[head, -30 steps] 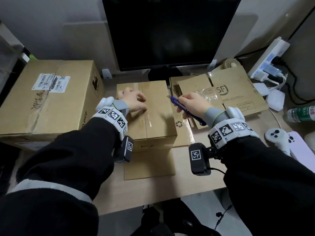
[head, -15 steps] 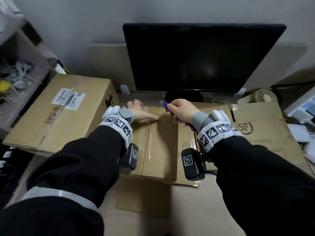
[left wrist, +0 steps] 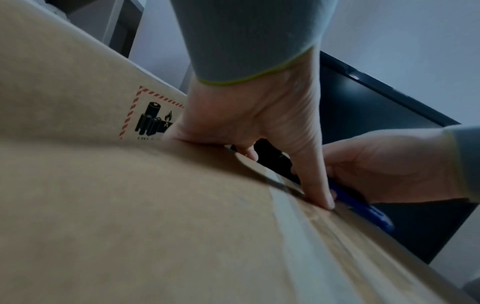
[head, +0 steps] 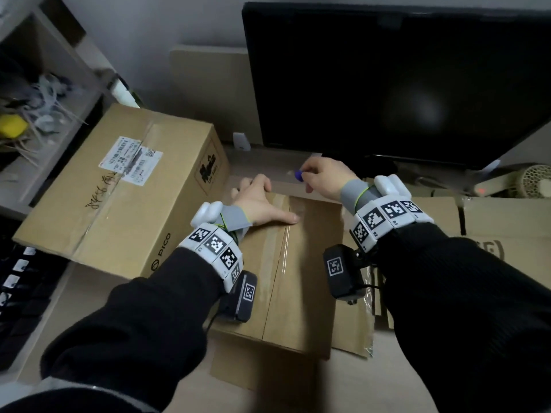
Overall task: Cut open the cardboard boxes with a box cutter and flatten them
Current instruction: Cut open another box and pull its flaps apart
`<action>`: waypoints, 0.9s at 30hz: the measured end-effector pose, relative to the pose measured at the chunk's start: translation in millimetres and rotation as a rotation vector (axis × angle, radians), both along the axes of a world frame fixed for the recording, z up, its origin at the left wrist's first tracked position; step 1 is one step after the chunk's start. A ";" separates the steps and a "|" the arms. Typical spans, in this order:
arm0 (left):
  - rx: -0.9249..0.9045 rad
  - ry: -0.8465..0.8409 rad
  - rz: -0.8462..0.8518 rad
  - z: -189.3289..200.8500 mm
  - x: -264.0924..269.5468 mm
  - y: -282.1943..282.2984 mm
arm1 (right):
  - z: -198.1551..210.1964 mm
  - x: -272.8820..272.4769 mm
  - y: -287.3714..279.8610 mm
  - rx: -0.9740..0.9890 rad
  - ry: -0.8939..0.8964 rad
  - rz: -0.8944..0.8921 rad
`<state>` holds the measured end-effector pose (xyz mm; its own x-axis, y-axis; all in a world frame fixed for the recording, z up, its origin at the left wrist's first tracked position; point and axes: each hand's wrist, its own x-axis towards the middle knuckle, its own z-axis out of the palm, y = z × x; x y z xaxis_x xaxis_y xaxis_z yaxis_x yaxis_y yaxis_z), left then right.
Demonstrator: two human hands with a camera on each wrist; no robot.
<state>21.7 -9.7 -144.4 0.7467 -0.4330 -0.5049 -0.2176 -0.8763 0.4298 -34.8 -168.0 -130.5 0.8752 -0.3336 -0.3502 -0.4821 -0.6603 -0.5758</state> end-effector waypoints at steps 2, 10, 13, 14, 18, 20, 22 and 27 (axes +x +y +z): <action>-0.027 -0.008 0.002 -0.2 -3.7 1.3 | -4.1 1.5 2.7 0.009 0.035 0.028; -0.015 -0.003 -0.002 -2.5 -1.1 -2.6 | -25.0 3.7 9.6 0.014 0.062 0.035; 0.000 -0.007 -0.008 -2.3 0.9 -1.1 | -22.5 4.7 9.4 -0.010 0.070 0.070; 0.003 -0.007 -0.008 -2.5 1.6 -1.0 | -21.0 4.9 9.5 -0.019 0.075 0.081; 0.007 -0.010 -0.010 -2.7 0.4 -1.3 | -16.7 5.5 10.5 -0.039 0.081 0.107; 0.005 -0.013 -0.008 -3.1 0.1 -1.5 | -14.0 6.3 11.6 -0.037 0.080 0.114; 0.002 -0.011 -0.008 -3.2 0.0 -1.2 | -10.7 7.9 12.8 -0.064 0.092 0.143; 0.007 -0.002 -0.013 -1.9 0.2 -1.1 | -2.9 13.8 10.9 -0.130 0.120 0.253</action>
<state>21.9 -10.8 -146.3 0.7422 -0.4389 -0.5065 -0.2294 -0.8764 0.4233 -21.0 -157.2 -133.4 0.8914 -0.1595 -0.4242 -0.3524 -0.8325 -0.4275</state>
